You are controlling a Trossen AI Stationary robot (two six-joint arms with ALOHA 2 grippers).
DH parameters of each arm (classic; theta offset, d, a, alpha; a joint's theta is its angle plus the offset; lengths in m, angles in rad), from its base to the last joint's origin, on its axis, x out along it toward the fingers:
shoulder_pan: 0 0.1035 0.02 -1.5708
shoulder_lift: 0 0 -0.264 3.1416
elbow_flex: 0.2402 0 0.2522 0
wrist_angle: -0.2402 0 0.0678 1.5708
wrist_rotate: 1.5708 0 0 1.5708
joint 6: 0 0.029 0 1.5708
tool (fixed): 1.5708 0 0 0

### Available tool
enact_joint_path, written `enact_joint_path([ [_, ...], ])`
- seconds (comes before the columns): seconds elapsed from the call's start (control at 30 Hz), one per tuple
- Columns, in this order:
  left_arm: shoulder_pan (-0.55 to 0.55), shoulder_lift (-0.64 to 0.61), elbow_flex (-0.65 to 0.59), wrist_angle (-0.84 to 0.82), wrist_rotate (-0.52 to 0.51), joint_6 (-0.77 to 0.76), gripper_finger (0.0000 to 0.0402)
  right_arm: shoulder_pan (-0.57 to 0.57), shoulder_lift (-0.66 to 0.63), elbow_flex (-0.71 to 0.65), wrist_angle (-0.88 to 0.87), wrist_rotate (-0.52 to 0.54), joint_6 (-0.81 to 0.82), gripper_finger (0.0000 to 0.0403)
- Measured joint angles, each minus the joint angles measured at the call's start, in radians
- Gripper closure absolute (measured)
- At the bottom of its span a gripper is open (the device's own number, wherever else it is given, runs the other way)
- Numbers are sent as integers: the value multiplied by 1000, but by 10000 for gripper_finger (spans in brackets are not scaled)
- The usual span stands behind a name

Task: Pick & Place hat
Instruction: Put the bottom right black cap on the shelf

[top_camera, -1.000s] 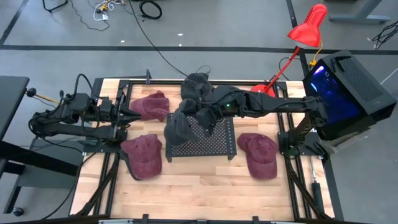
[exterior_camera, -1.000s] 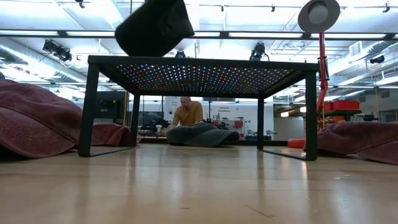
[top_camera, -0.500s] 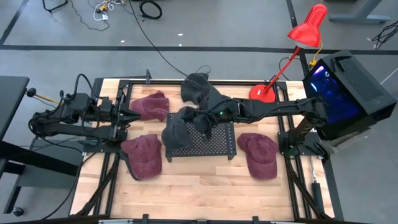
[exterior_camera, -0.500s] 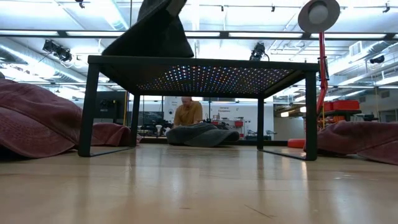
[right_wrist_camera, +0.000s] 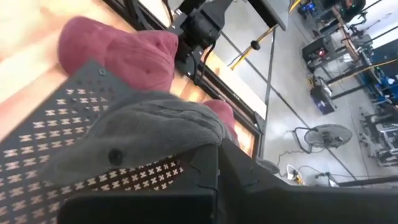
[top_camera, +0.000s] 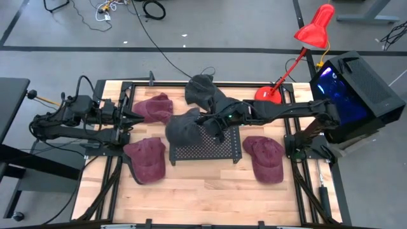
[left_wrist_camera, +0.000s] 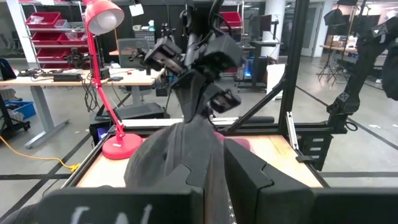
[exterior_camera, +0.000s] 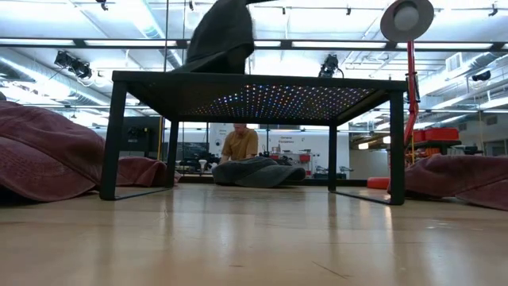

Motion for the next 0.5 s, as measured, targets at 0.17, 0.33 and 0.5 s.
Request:
enact_joint_path([
  [0.17,0,0,0,0,0,0,353,9,-24,0,-35,-51,29,403],
  [0.33,0,0,0,0,0,0,353,22,-17,0,-67,-88,51,403],
  [0.5,0,0,0,0,0,0,353,32,-5,0,-94,-88,52,403],
])
